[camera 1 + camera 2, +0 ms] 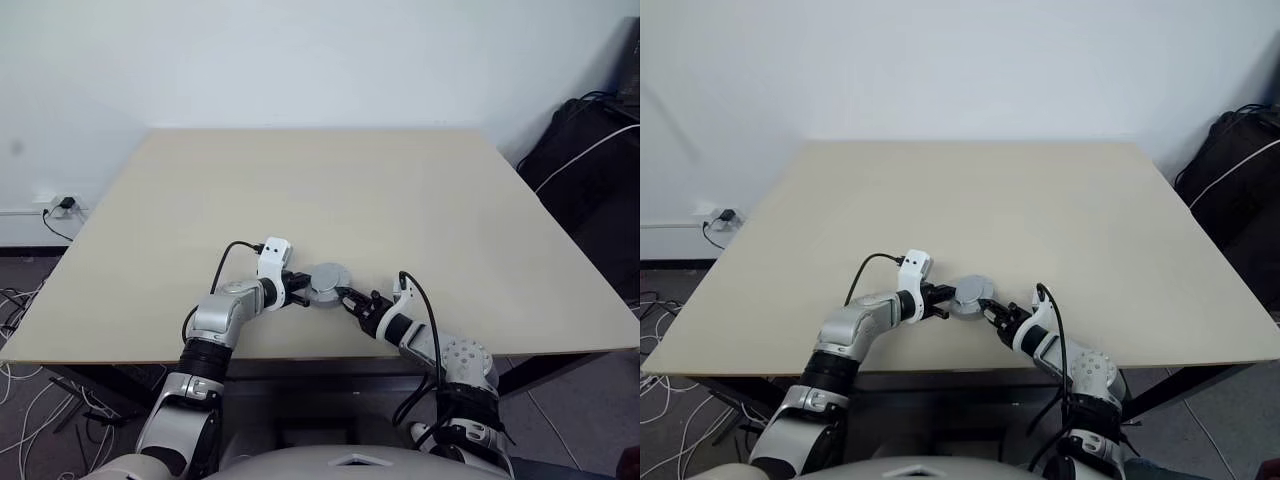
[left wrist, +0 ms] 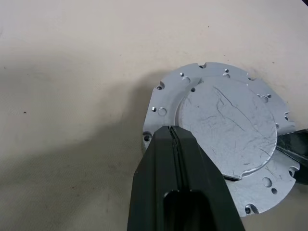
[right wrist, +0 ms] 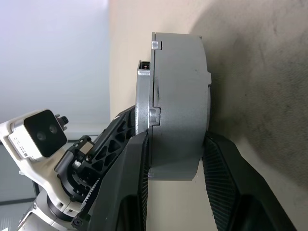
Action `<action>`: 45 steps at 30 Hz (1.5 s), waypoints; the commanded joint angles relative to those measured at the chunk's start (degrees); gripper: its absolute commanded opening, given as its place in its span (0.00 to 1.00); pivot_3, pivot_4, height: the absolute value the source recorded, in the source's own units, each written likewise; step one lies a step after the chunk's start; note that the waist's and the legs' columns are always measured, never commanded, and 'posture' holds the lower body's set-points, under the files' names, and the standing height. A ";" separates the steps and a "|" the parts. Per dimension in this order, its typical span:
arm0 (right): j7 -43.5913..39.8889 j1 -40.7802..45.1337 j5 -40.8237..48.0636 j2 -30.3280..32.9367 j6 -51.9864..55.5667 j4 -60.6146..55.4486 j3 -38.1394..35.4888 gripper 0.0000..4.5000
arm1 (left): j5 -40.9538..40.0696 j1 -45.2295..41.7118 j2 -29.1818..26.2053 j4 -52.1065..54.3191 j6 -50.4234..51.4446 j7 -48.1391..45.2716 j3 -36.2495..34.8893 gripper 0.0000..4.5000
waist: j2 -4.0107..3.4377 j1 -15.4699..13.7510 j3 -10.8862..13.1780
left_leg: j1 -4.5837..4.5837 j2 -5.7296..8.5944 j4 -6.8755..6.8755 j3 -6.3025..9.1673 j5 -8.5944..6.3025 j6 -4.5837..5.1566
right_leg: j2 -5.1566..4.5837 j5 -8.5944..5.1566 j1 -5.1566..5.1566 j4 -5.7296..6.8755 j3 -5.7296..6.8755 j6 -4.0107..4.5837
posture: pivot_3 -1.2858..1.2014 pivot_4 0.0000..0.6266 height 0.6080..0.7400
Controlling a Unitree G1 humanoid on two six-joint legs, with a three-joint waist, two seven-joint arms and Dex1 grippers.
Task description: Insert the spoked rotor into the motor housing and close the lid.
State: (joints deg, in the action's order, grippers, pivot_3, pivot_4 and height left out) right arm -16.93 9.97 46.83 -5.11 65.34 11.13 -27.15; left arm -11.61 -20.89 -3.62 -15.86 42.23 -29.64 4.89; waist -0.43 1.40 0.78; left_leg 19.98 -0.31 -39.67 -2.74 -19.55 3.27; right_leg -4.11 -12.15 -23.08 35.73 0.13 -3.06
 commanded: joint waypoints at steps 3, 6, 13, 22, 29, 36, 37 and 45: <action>0.72 -0.16 1.80 -1.34 0.34 -1.84 2.04 0.28 | -1.90 3.38 5.43 4.70 -5.73 4.88 -2.15 0.00 | 0.02 -0.01 0.01 | 0.04 0.00 0.05 -0.01 0.00 0.00 | -0.05 0.00 -0.07 -0.01 -0.02 0.01 | 0.52 0.00 1.00; 0.95 -0.75 2.71 -1.50 0.39 -2.28 2.04 0.28 | -2.80 5.73 7.84 8.94 -9.38 8.65 -5.23 0.00 | 0.02 -0.07 0.02 | 0.43 0.01 0.04 -0.01 0.03 -0.02 | -0.12 0.03 -0.54 0.04 -0.02 -0.02 | 0.52 0.00 1.00; 1.38 -1.52 6.08 -1.70 0.37 -2.65 1.07 0.28 | -13.15 12.06 9.82 18.86 -5.35 13.23 -13.75 0.00 | -0.04 0.09 0.04 | 0.69 -0.04 0.09 0.07 0.02 -0.05 | -0.16 0.12 -0.81 0.08 0.04 -0.17 | 0.52 0.00 1.00; -0.50 -1.27 13.24 -2.44 2.12 -4.63 0.75 0.28 | -27.89 25.82 13.08 24.87 -3.07 12.91 -17.06 0.00 | 0.02 0.12 0.28 | 0.74 0.06 0.06 0.04 -0.05 0.07 | -0.23 -0.03 -0.79 0.02 0.18 0.09 | 0.52 0.00 1.00; -0.49 0.23 19.50 -2.18 2.80 -7.35 1.51 0.28 | -45.00 32.70 16.96 29.72 -0.03 13.14 -15.40 0.14 | 0.01 0.15 0.35 | 0.73 0.06 0.04 0.04 -0.05 0.08 | -0.18 -0.04 -0.77 0.02 0.18 0.08 | 0.52 0.00 1.00; 0.84 1.15 20.85 -0.85 2.50 -7.19 2.69 0.28 | -60.17 35.56 17.65 27.78 0.37 15.29 -12.92 0.65 | 0.01 0.44 0.35 | 0.71 0.06 0.04 0.03 -0.03 0.05 | -0.08 -0.04 -0.75 0.02 0.14 0.07 | 0.52 0.00 1.00; 0.95 1.14 20.93 -0.64 2.43 -7.13 2.82 0.28 | -61.35 35.88 17.57 27.24 0.21 15.71 -12.33 0.73 | 0.01 0.41 0.35 | 0.71 0.06 0.04 0.03 -0.03 0.05 | -0.07 -0.05 -0.74 0.01 0.13 0.06 | 0.52 0.00 1.00; 1.63 0.64 21.55 0.18 3.36 -7.47 3.57 0.28 | -67.38 36.50 16.00 25.12 -2.64 17.89 -8.47 0.99 | 0.01 0.56 0.35 | 0.68 0.09 0.01 0.02 -0.02 0.03 | -0.02 -0.05 -0.70 0.01 0.10 0.04 | 0.52 0.00 1.00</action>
State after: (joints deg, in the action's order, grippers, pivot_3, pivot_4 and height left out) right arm -14.32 9.33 64.65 -4.80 68.25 6.56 -24.17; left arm -76.97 16.03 3.75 8.77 40.61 -11.72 -4.52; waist -0.41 1.96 1.13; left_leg 20.66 -0.22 -39.66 -2.72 -19.56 3.29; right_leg -4.12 -12.20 -23.78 35.74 0.23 -3.02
